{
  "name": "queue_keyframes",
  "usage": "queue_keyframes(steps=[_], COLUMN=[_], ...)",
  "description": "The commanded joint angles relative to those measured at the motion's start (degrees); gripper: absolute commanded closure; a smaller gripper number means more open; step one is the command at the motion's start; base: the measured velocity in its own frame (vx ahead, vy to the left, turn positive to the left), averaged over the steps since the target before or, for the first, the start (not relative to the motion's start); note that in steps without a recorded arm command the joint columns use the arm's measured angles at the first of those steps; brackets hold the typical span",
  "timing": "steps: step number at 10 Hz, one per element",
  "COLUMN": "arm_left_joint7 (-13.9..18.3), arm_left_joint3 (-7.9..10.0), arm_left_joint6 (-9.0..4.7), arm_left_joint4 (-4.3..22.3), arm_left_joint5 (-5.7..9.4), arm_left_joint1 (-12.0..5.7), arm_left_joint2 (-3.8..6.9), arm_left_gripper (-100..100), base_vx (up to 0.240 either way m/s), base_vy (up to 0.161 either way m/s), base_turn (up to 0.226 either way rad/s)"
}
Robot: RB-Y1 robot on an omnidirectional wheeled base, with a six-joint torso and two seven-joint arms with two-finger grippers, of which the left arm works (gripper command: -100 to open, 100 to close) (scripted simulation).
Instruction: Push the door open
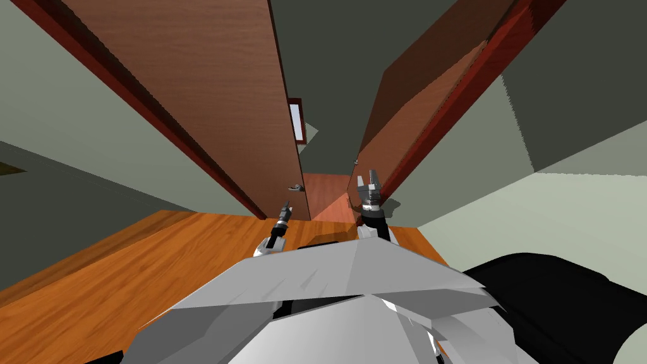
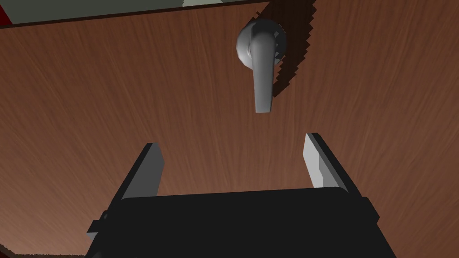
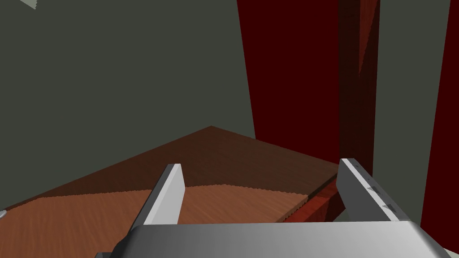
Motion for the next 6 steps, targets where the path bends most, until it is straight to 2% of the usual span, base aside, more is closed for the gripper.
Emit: queue_keyframes(steps=[1,3,5,6], arm_left_joint7=[0.60,1.16,1.43,1.32], arm_left_joint3=[-0.24,-0.43,-0.52,-0.47], arm_left_joint6=[0.18,-0.30,-0.53,-0.38], arm_left_joint4=[1.80,4.96,6.50,6.02], arm_left_joint5=[0.02,0.09,0.13,0.13], arm_left_joint1=[-0.73,-2.00,-2.62,-2.49], arm_left_joint2=[0.12,0.19,0.22,0.19], arm_left_gripper=[-100,-100,-100,-100], base_vx=[0.130,0.133,0.073,0.030], base_vy=[0.104,0.090,0.064,0.022], base_turn=[-0.074,-0.072,-0.029,-0.007])
